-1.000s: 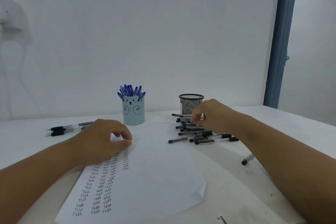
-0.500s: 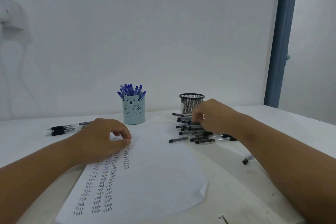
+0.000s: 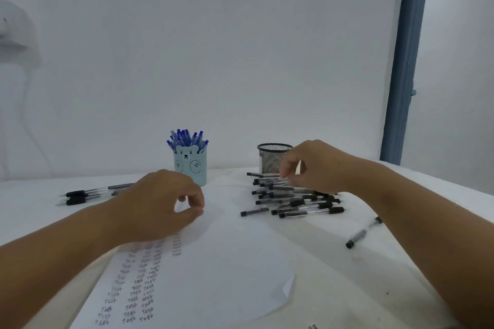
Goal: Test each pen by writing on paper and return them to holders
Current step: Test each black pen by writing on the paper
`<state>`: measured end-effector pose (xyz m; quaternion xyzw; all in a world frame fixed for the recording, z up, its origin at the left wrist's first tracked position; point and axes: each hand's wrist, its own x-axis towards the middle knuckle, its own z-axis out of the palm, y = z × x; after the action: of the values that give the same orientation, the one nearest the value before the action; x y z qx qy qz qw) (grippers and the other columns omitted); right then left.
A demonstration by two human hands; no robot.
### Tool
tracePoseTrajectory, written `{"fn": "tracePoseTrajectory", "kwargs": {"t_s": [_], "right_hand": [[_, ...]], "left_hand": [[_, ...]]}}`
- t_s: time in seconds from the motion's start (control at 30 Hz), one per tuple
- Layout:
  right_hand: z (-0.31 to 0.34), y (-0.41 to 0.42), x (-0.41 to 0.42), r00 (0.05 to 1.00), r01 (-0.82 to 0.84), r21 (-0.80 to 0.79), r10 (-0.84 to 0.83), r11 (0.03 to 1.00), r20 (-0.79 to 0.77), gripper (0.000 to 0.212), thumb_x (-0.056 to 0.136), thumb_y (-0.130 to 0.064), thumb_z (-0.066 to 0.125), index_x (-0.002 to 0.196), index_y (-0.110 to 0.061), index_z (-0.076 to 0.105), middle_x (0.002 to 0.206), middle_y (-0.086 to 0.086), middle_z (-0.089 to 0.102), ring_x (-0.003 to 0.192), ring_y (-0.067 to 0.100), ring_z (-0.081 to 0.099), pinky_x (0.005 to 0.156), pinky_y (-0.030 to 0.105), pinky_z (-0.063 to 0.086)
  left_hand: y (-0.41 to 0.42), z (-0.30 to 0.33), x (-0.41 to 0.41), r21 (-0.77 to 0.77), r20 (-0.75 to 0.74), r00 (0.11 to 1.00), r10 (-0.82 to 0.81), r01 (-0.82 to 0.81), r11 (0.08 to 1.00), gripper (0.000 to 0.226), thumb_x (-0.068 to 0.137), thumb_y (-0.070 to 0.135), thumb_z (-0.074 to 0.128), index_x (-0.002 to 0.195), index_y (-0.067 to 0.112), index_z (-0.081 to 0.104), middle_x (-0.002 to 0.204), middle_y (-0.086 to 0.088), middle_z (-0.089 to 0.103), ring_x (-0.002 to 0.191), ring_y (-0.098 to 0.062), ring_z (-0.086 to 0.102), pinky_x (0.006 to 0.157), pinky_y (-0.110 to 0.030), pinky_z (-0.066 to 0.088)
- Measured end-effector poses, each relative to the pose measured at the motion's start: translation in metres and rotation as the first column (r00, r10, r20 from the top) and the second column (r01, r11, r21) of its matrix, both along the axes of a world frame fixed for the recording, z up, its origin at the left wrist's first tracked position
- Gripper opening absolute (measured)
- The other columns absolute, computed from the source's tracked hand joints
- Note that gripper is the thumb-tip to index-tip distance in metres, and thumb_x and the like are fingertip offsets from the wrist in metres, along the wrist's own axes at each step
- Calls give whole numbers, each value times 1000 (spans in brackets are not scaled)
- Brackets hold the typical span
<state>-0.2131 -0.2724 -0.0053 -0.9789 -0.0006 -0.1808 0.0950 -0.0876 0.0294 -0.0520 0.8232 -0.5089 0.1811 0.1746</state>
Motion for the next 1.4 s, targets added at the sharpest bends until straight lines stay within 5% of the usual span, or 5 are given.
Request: {"fn": "tracePoseTrajectory", "kwargs": {"t_s": [0.2, 0.43, 0.6, 0.87, 1.4], "right_hand": [[-1, -37, -65, 973, 111, -40, -116, 993, -200, 18, 92, -22, 70, 94, -38, 77, 77, -35, 63, 77, 1, 63, 61, 10, 43], [-33, -82, -113, 926, 257, -55, -262, 965, -272, 25, 94, -22, 69, 109, -42, 73, 111, -23, 62, 97, 2, 58, 94, 26, 49], [-35, -83, -104, 960, 208, -23, -209, 978, -186, 15, 90, -17, 71, 89, -32, 74, 89, -22, 65, 90, 5, 60, 88, 31, 52], [-20, -56, -44, 986, 147, -31, -149, 989, -78, 9, 84, -23, 78, 91, -26, 72, 89, -11, 69, 78, 14, 65, 70, 28, 52], [-22, -41, -26, 965, 185, -147, -208, 972, -162, 5, 85, -30, 75, 89, -31, 75, 90, -12, 71, 86, 10, 62, 79, 31, 53]], "left_hand": [[-75, 19, -53, 58, -133, 969, -210, 220, 974, 11, 89, 30, 70, 79, 30, 72, 78, 18, 69, 78, -5, 64, 63, -10, 43], [-174, 4, -118, 212, -168, 961, -218, 251, 944, 37, 85, 60, 69, 102, 28, 72, 94, 13, 69, 81, 0, 59, 75, -22, 50], [-198, -5, -124, 182, -77, 982, -171, 182, 966, 24, 90, 41, 66, 86, 17, 72, 85, 3, 70, 82, -15, 65, 79, -35, 57], [-159, 2, -49, 31, -87, 996, -33, 36, 999, 12, 83, 33, 77, 89, 26, 71, 79, 13, 62, 76, -12, 57, 68, -25, 46], [-144, -10, -30, -26, -121, 990, -73, 70, 997, 6, 84, 32, 71, 88, 29, 73, 87, 13, 64, 82, -9, 60, 76, -29, 54]]}}
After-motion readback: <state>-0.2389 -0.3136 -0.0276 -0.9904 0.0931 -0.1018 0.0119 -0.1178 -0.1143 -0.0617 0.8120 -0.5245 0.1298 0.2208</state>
